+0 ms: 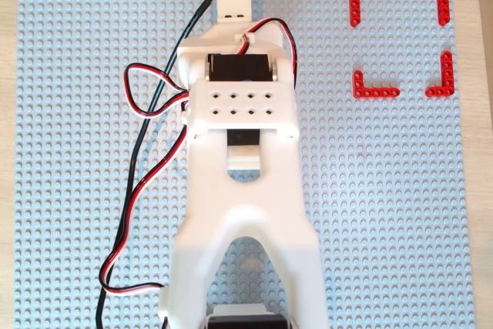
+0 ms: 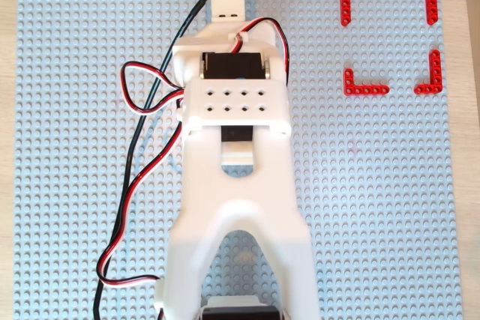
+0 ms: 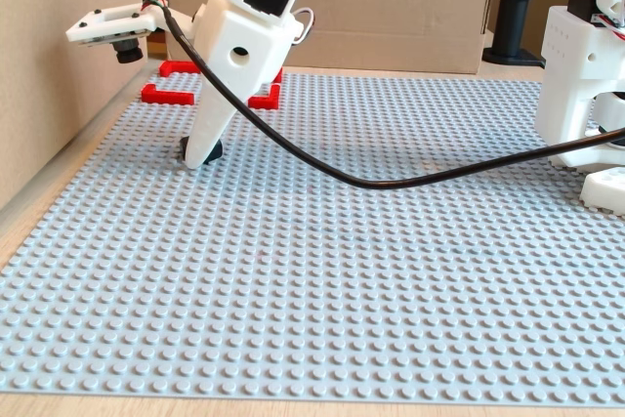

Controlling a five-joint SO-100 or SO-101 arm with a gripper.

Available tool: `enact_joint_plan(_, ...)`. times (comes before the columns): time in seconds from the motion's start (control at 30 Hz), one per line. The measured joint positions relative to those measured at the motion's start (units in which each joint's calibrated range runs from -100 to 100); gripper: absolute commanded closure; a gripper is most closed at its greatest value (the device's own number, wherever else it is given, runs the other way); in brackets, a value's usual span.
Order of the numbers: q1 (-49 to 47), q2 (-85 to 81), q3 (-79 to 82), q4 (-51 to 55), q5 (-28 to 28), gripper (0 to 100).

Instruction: Grab the Lego and store it in red box

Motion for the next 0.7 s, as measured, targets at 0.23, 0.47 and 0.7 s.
enact_joint_plan(0.23,0.15,0.0,0.0,0.09,0.05,97)
enact_joint_plan(0.47,0.15,0.0,0.0,0.09,0.05,97)
enact_joint_plan(0.7,0.15,0.0,-0.09,0.09,0.05,97)
